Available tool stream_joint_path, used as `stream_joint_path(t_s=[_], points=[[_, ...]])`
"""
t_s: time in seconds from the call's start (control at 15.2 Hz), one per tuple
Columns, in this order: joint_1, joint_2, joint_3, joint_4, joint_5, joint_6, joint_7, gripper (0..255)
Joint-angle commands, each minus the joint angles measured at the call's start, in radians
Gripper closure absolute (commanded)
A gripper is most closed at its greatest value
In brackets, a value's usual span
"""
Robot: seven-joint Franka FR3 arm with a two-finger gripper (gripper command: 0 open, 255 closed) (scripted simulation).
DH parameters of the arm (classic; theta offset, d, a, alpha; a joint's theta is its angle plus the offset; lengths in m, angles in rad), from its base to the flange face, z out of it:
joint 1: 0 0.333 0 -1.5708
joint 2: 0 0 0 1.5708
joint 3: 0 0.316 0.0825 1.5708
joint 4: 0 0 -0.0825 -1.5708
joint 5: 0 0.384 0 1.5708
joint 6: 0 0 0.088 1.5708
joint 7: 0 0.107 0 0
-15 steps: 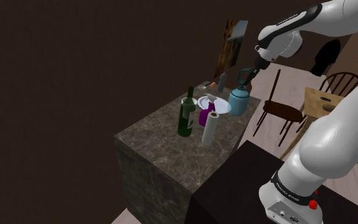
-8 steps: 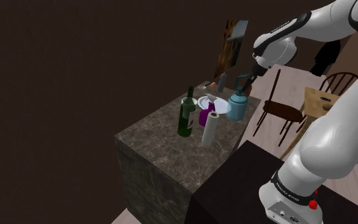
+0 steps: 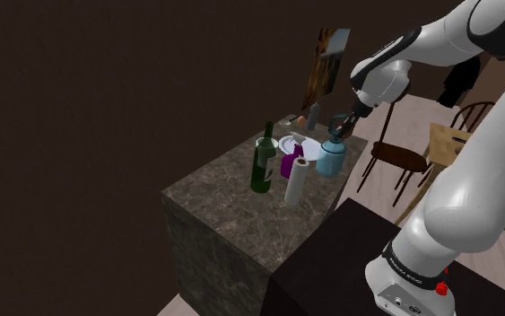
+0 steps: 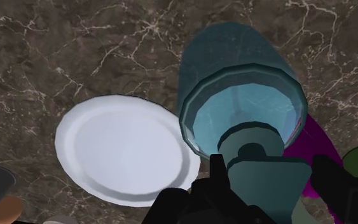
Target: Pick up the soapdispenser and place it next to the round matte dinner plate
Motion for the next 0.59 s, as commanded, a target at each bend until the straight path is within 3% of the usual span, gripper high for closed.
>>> stream_joint_path(t_s=[0.0,0.13,0.53], points=[[0.001,0.032,-0.001,-0.003,0.049,0.018,-0.04,255],[-0.001,0.067,0.004,-0.008,0.103,0.036,-0.083,255],[-0.002,0.067,0.005,-0.008,0.103,0.037,-0.083,255]])
